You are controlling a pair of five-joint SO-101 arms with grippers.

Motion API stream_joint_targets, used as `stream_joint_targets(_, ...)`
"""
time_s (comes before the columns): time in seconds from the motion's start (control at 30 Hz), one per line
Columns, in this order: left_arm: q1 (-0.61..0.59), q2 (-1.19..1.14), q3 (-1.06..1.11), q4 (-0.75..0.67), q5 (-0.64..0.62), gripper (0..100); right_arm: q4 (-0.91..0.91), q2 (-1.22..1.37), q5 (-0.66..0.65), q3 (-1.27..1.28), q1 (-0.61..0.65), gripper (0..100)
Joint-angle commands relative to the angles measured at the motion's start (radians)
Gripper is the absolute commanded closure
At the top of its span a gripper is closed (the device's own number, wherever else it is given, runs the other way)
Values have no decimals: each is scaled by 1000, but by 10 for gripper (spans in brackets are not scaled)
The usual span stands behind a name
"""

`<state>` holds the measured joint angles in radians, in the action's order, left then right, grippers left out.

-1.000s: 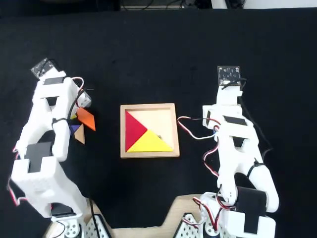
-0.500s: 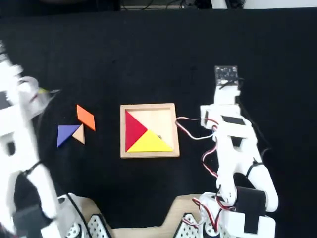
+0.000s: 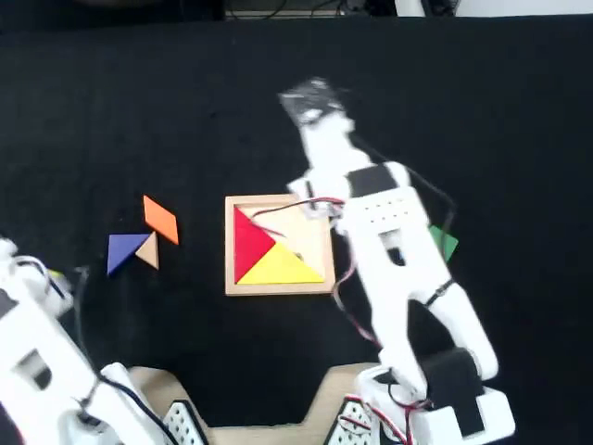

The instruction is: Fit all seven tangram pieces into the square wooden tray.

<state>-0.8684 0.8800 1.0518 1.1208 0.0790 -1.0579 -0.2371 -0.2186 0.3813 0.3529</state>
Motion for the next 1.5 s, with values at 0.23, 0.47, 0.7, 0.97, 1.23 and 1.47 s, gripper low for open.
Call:
stream_joint_targets(0.23, 21, 508, 415, -166, 5, 802, -83, 8, -51, -177, 245, 698)
stream_joint_targets(0.47, 13, 750, 590, -141, 173, 802, -149, 209, -60, -404, 324, 702)
stream_joint_targets(0.7, 21, 954, 618, 2, 181, 802, -250, 598, -17, -714, 391, 705)
stream_joint_targets(0.97, 21, 939, 642, -46, 181, 802, -284, 725, -34, -855, 414, 705)
stream_joint_targets(1.23, 21, 939, 642, -48, 181, 802, -293, 733, -109, -845, 519, 706)
stream_joint_targets(1.47, 21, 939, 644, -52, 181, 802, -255, 786, -196, -857, 575, 706)
